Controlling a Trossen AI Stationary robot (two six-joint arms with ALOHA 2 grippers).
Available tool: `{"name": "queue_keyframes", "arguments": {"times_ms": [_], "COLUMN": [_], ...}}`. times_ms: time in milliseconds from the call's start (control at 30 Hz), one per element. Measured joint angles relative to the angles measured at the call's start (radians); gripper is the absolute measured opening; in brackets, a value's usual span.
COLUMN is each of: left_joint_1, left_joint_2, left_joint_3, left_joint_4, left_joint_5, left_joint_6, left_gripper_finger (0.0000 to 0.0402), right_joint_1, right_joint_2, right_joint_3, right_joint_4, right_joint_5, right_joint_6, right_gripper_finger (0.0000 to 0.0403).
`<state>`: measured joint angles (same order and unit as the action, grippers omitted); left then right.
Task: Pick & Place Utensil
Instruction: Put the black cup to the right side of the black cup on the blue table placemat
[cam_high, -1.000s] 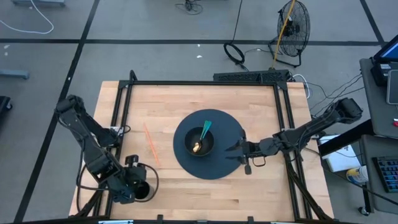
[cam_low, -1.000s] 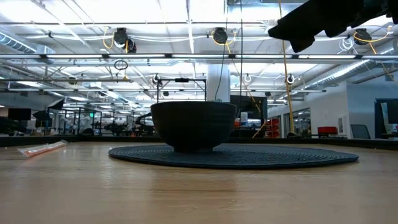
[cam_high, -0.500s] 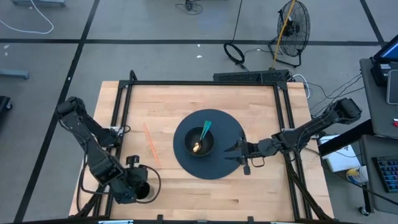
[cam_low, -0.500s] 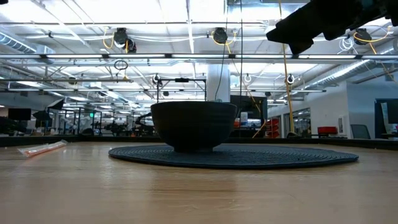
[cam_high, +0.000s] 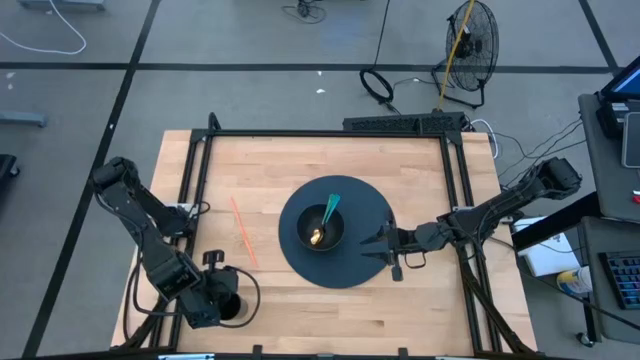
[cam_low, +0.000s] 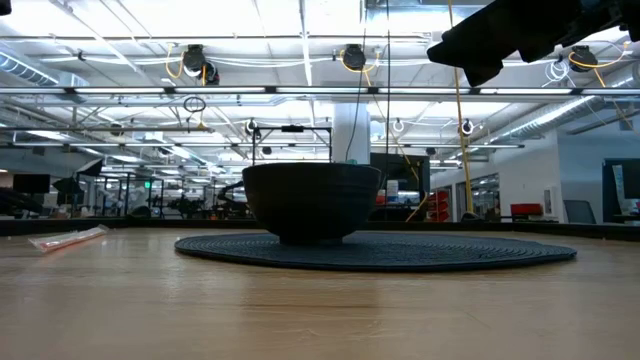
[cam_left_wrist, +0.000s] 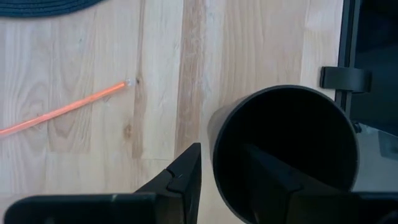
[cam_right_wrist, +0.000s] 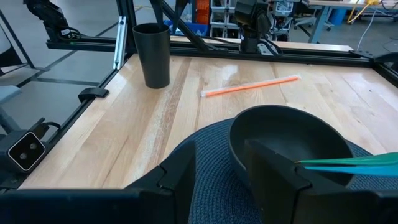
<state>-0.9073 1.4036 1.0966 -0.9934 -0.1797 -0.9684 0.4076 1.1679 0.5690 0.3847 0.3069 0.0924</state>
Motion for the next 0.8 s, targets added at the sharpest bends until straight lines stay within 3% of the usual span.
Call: {"name": "queue_keyframes", "arguments": {"times_ms": [367,633,800], "left_joint_1": [0.0,0.0,0.0], "left_joint_2": [0.0,0.0,0.0], "left_joint_3": [0.0,0.0,0.0], "left_joint_4": [0.0,0.001,0.0], "left_joint_5": [-0.005,-0.011,-0.024], "left_joint_6": [0.0,0.0,0.001], "left_gripper_finger": [0.0113,0.0015,0.0019], "right_joint_1": [0.0,0.0,0.0], "right_joint_2": [0.0,0.0,0.0], "right_joint_3": [0.0,0.0,0.0], "right_joint_4": [0.0,0.0,0.0], "right_joint_5": [0.0,0.001,0.001], "right_joint_6": [0.0,0.0,0.0], "right_gripper_finger": [0.013,0.013,0.013]}}
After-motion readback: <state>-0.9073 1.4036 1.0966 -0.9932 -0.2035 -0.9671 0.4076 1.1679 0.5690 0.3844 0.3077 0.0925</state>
